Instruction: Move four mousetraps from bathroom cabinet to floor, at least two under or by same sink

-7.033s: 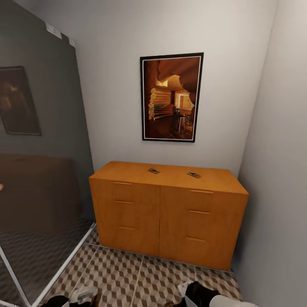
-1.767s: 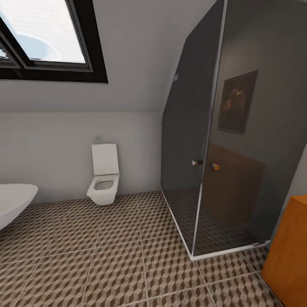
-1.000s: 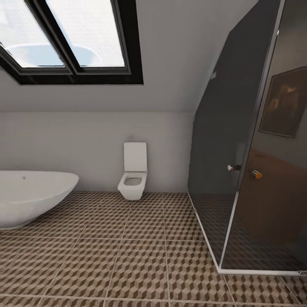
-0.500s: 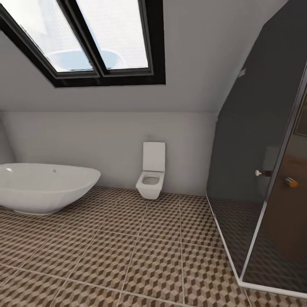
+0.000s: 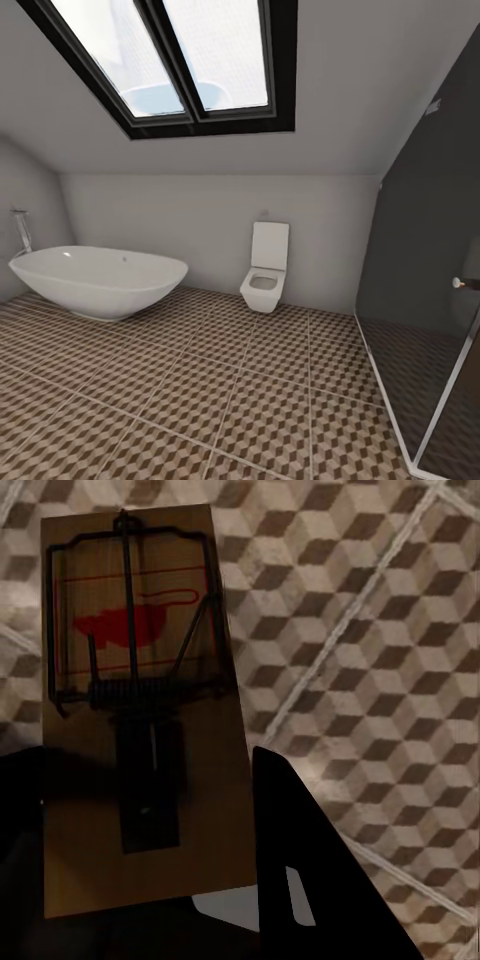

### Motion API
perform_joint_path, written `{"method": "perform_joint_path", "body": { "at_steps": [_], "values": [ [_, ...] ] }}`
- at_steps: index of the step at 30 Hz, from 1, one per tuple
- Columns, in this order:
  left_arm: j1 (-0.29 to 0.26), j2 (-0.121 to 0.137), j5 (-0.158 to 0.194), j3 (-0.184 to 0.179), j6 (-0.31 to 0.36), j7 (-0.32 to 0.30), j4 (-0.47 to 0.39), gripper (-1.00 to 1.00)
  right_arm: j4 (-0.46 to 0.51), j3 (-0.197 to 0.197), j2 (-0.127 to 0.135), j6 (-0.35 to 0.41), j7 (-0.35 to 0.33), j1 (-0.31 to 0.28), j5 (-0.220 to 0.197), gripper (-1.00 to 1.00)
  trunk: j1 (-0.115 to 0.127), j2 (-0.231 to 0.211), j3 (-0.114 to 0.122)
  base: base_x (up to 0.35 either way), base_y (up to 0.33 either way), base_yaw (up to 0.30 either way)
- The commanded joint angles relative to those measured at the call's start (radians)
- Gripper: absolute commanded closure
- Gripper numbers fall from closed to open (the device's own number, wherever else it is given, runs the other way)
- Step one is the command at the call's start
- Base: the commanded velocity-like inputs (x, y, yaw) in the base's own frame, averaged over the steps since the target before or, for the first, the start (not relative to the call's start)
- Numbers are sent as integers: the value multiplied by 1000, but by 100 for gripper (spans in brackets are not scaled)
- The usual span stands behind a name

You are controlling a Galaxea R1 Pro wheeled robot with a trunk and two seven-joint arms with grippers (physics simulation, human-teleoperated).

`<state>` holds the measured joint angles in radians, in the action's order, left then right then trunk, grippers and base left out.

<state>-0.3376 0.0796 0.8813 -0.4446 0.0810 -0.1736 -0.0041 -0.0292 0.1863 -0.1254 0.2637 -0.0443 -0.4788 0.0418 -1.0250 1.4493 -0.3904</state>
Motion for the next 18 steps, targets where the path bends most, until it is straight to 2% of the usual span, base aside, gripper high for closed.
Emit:
{"method": "perform_joint_path", "body": {
  "at_steps": [1,18],
  "values": [
    [0,0,10,-6,5,-3,0,100,-1,5,0,2,-2,-1,1,100,0,1,-1,0,0,300],
    [0,-3,5,-6,5,-3,0,100,-1,5,0,2,-2,-1,1,100,0,1,-1,0,0,300]
  ]
}}
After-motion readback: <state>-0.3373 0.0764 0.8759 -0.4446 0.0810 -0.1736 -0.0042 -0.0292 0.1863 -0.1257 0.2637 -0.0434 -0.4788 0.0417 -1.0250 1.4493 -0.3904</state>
